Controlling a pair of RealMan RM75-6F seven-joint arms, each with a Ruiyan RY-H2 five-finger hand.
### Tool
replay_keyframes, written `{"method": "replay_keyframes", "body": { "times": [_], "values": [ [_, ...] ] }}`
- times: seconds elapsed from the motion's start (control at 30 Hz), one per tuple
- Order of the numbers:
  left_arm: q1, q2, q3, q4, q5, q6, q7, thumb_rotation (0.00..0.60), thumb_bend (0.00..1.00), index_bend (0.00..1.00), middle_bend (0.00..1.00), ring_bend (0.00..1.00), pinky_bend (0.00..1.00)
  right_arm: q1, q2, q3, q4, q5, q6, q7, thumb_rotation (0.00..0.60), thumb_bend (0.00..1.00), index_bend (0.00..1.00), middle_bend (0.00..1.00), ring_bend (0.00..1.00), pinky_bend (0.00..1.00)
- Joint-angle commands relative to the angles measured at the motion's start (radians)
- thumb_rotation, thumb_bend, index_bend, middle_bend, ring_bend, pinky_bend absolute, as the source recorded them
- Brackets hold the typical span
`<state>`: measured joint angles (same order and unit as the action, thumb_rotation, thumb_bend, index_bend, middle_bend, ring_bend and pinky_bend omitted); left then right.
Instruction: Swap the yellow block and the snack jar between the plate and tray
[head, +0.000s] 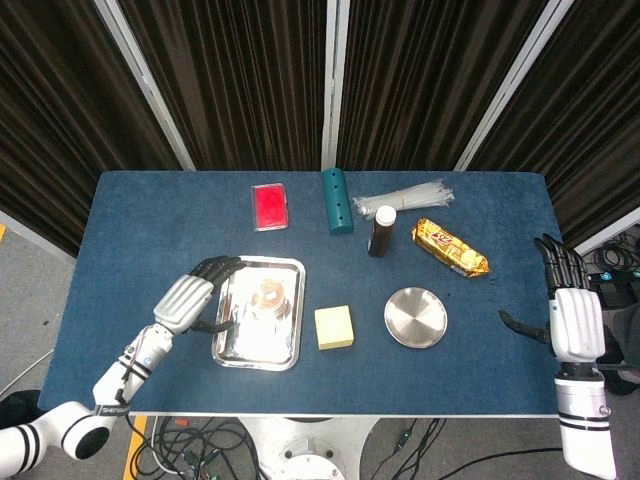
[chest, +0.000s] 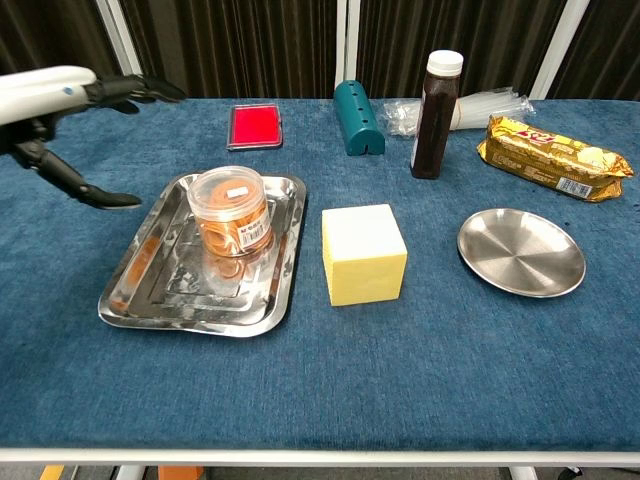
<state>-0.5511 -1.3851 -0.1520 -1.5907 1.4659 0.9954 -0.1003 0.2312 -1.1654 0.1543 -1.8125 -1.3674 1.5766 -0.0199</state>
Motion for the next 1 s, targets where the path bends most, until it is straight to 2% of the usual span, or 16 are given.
{"method": "replay_keyframes", "body": {
  "times": [0.03,0.5,0.67,0.77,0.9,1.0],
  "values": [
    [-0.033,-0.030,-0.005,0.028,-0.019,-0.034,-0.003,0.600,0.16,0.08,0.05,0.00,0.09,-0.016,0.008,0.008,0.026,0.013,-0.004,0.030,0.600,0.00,0.00,0.03,0.00,0.00],
    [-0.170,-0.121,-0.010,0.164,-0.032,-0.171,-0.086,0.600,0.16,0.08,0.05,0.00,0.09,-0.032,-0.006,0.036,0.073,0.037,-0.034,0.067,0.600,0.00,0.00,0.01,0.00,0.00],
    [-0.205,-0.153,-0.013,0.225,-0.044,-0.194,-0.092,0.600,0.16,0.09,0.08,0.01,0.15,-0.040,-0.005,0.040,0.080,0.034,-0.038,0.078,0.600,0.00,0.00,0.01,0.00,0.00],
    [-0.217,-0.155,-0.004,0.232,-0.051,-0.212,-0.076,0.600,0.16,0.09,0.12,0.05,0.19,-0.046,-0.004,0.041,0.086,0.035,-0.039,0.084,0.600,0.00,0.00,0.01,0.00,0.00],
    [-0.227,-0.155,0.010,0.232,-0.064,-0.229,-0.063,0.600,0.17,0.10,0.13,0.05,0.20,-0.053,-0.006,0.044,0.095,0.039,-0.044,0.101,0.600,0.00,0.00,0.01,0.00,0.00],
    [-0.230,-0.167,0.009,0.244,-0.071,-0.219,-0.060,0.600,0.17,0.14,0.16,0.08,0.22,-0.057,-0.008,0.044,0.100,0.037,-0.050,0.114,0.600,0.00,0.00,0.01,0.00,0.00]
  ]
}}
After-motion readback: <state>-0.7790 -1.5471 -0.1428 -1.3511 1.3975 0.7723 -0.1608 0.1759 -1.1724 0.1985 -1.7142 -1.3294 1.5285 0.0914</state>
